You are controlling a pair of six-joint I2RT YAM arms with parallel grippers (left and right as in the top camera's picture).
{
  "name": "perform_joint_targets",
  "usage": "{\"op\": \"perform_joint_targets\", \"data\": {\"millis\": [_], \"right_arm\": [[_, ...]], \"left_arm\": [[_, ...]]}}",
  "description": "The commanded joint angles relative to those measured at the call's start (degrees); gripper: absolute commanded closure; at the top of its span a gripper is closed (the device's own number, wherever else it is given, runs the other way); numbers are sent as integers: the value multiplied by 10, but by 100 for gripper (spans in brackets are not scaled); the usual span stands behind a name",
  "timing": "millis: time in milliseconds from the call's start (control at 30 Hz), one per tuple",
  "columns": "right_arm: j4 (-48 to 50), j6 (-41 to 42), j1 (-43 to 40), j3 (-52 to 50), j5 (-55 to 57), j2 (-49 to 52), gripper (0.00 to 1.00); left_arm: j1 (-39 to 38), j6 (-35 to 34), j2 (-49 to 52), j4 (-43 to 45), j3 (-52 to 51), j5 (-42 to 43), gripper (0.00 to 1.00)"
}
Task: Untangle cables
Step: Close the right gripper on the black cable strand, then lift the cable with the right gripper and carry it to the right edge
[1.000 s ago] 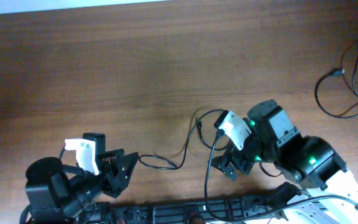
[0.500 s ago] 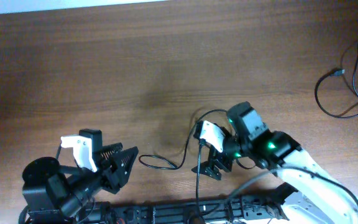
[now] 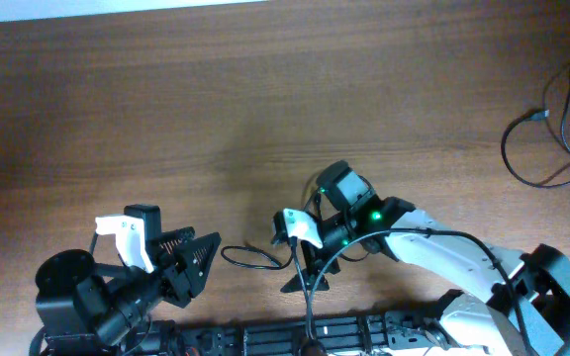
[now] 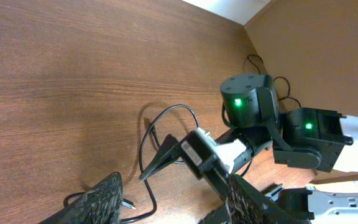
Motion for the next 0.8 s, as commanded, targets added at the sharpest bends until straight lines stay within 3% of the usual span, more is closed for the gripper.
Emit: {"op": "perform_joint_targets", "data": {"millis": [0,100,167,333,400,500,533,667,767], "right_arm": [[28,-14,25,-3,-22,10,1],[35,-14,35,-3,14,17,2],[36,-14,38,-3,39,24,8],[36,-14,38,-3,39,37,13],[39,-14,38,-3,39,44,27],[46,-14,38,-3,39,59,72],[47,-14,38,-3,39,62,81],[69,2,38,-1,39,64,85],[85,38,36,29,55,62,95]], "left_arm": [[3,-3,-5,3,-4,0,45],[3,-3,-5,3,-4,1,45],[3,-3,-5,2,-4,1,44],[3,-3,-5,1,-4,1,45],[3,-3,-5,1,-4,1,45],[3,-3,-5,1,-4,1,45],[3,-3,-5,1,-4,1,45],[3,-3,-5,1,-4,1,44],[3,-3,-5,-2,-4,1,44]]}}
